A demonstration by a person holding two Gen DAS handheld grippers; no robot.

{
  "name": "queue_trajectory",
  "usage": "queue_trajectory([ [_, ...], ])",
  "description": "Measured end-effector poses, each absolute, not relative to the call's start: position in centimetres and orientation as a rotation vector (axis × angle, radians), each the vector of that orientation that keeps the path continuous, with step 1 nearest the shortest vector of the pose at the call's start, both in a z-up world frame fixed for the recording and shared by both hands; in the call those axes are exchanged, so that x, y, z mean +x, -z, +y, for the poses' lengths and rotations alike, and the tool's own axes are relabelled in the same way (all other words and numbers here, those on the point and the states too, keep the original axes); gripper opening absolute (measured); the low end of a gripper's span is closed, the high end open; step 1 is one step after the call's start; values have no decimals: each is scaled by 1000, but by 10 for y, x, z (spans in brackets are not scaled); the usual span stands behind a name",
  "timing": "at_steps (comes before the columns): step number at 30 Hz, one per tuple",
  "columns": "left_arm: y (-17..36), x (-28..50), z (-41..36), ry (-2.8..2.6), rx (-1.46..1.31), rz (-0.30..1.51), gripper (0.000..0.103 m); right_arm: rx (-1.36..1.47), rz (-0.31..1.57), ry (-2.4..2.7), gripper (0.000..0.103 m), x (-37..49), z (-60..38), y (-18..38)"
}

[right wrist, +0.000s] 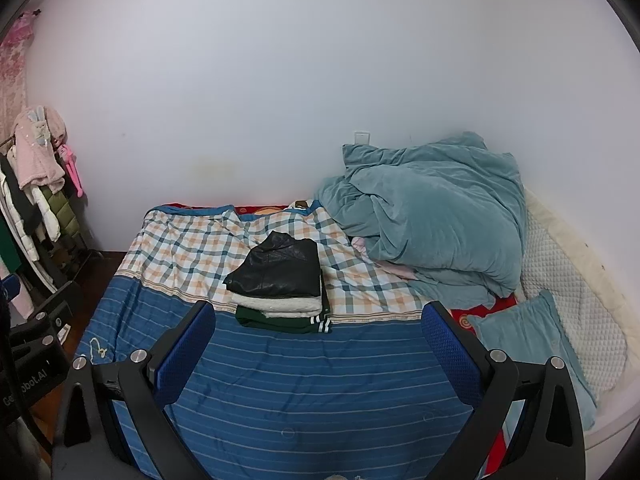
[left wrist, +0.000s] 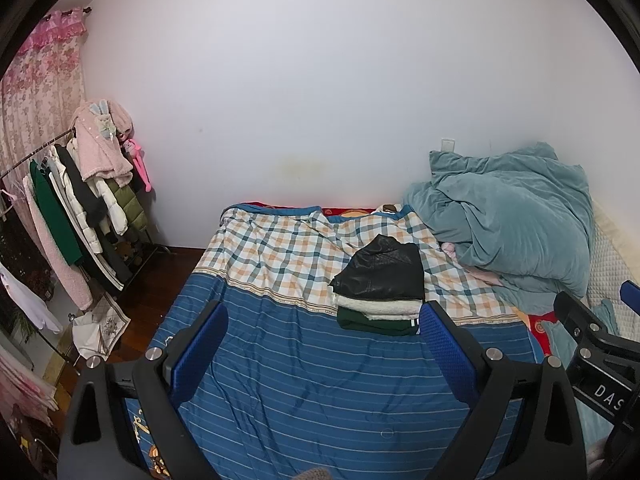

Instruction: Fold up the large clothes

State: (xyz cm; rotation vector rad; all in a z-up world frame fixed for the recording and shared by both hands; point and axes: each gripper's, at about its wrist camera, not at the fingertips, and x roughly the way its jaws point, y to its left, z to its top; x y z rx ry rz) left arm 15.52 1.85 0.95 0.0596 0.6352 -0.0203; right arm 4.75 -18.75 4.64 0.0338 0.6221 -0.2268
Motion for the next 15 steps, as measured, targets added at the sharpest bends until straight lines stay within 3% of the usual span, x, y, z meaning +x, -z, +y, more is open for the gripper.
queue_trajectory([
  [15, -17, 155, 29, 23, 56, 633, 98, 38, 618, 229, 103, 45, -190, -48],
])
